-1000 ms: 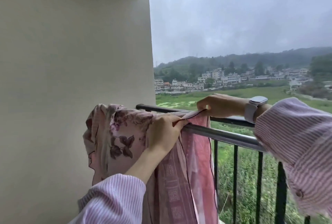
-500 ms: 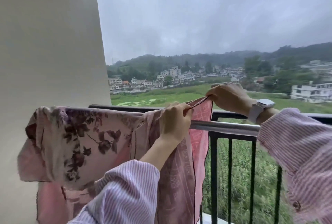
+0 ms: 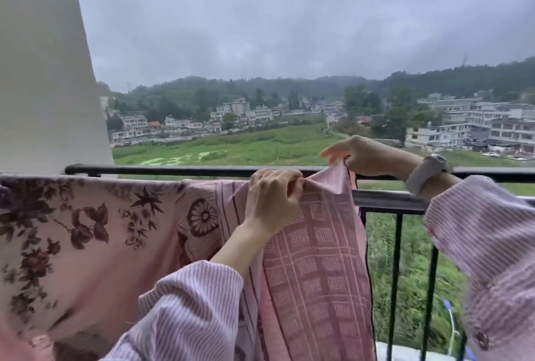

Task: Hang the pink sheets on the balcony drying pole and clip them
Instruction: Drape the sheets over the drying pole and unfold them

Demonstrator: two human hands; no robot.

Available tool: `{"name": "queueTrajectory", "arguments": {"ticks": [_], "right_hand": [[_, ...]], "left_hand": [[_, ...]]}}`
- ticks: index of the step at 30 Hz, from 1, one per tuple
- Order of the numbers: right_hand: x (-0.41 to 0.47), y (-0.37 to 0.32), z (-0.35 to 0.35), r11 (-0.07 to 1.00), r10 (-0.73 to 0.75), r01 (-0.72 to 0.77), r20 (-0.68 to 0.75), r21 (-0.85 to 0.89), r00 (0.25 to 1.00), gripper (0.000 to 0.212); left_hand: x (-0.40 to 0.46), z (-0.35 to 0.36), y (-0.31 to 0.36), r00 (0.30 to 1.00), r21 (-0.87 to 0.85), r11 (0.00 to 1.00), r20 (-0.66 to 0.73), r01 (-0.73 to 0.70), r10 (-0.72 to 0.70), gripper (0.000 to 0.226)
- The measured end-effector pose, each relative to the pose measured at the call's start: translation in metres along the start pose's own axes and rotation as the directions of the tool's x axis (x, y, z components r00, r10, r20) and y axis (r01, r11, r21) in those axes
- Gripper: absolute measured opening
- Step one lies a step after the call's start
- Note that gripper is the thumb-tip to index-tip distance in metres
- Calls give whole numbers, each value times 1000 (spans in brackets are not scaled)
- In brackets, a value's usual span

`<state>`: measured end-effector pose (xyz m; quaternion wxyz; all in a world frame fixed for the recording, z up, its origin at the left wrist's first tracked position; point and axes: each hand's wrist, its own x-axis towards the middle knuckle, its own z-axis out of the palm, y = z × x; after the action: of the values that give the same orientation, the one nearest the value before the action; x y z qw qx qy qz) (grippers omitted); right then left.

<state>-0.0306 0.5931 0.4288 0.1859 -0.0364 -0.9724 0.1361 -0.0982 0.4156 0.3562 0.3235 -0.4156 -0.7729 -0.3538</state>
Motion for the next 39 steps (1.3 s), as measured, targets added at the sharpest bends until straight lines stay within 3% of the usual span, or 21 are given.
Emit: {"name": "queueTrajectory", "arguments": {"ticks": [3, 6, 10, 14, 17, 22, 24, 25, 28, 31, 34, 37, 39], "right_hand": [[-21, -29, 6, 962, -89, 92, -22, 255, 996, 53], [-38, -42, 16, 916, -75, 82, -32, 392, 997, 34], [-44, -40, 39, 989, -141, 136, -115, -52, 983, 22], [-45, -31, 38, 996, -85, 91, -270, 9, 959, 10], [-58, -4, 14, 995, -38, -1, -399, -99, 916, 12], [-98, 60, -57, 938, 20, -255, -695, -237, 719, 11], [-120, 90, -81, 893, 75, -388, -777, -227, 626, 14], [-133, 105, -88, 858, 149, -469, -774, -208, 615, 16], [-162, 136, -88, 703, 388, -661, -636, -264, 667, 20], [-170, 128, -76, 898, 296, -423, -550, -118, 781, 26], [-183, 109, -54, 956, 169, -248, -392, -159, 904, 39], [-204, 109, -27, 931, 90, -225, -417, -286, 904, 36], [-209, 114, -20, 957, 50, -196, -546, -212, 836, 19]], "left_hand": [[-10, -7, -9, 1000, 23, 1000, -4, 5, -5, 25], [-19, -12, -21, 1000, 44, 999, 4, 1, -2, 28], [-16, -13, -32, 999, -75, 997, -35, 26, -29, 18], [0, -12, -19, 997, -143, 989, -66, 32, -41, 7], [17, 1, 18, 998, -161, 986, -43, -50, 43, 11], [54, 44, 124, 990, -303, 942, -48, -141, 133, 14], [59, 61, 159, 982, -326, 930, 17, -171, 186, 16], [58, 70, 170, 972, -310, 932, 81, -185, 220, 18], [42, 90, 174, 922, -188, 960, 288, -210, 258, 27], [27, 90, 162, 931, -152, 965, 268, -215, 250, 35], [15, 81, 151, 943, -228, 947, 194, -226, 272, 34], [7, 79, 143, 944, -239, 945, 186, -225, 272, 23], [8, 81, 145, 962, -266, 945, 140, -192, 235, 14]]}}
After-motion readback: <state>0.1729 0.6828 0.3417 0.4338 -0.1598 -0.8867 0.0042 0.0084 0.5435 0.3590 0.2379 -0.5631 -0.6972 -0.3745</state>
